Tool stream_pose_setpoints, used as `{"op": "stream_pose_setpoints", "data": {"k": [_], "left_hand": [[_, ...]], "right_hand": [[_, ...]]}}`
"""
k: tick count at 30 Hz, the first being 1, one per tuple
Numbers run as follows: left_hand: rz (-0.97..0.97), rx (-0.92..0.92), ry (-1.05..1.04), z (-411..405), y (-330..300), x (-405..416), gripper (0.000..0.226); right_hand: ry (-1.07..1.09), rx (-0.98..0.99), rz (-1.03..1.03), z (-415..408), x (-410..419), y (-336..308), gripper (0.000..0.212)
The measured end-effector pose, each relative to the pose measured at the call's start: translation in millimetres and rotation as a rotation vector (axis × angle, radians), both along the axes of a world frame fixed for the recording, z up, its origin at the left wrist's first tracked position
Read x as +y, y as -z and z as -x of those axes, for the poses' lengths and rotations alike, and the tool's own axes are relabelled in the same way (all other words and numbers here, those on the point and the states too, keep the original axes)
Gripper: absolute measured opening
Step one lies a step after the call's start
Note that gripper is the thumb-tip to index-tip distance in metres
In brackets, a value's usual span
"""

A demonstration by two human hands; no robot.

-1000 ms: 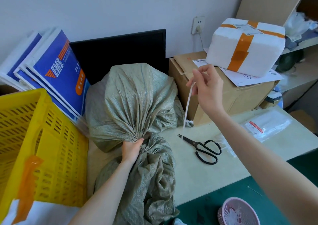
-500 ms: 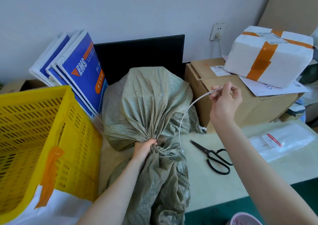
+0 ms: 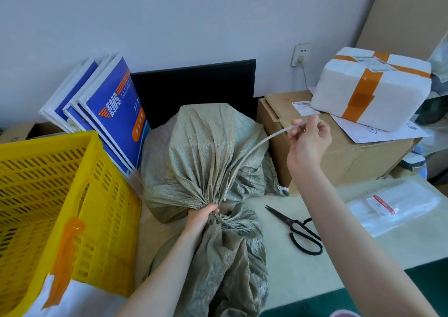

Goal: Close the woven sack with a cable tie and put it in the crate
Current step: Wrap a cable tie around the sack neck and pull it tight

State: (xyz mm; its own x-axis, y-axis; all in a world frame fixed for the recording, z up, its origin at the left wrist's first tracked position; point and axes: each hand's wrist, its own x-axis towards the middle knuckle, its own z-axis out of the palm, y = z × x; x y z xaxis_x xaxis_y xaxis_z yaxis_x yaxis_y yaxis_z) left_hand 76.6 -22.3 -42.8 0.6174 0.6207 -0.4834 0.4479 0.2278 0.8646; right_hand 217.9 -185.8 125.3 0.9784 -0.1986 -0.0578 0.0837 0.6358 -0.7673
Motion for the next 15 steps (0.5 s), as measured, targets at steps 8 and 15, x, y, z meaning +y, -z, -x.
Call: {"op": "stream_pose_setpoints", "data": {"k": [8,15], "left_hand": [[0.076,0.002,-0.027,-4,2,-1,0.022],[0.057,0.011,0.004,-3,-1,-3,0.019]], "right_hand": [[0.139,0.237,0.311,-5,-15,79,0.015],[-0.091,0.355,0.455,18,-7,143,0.01]]}}
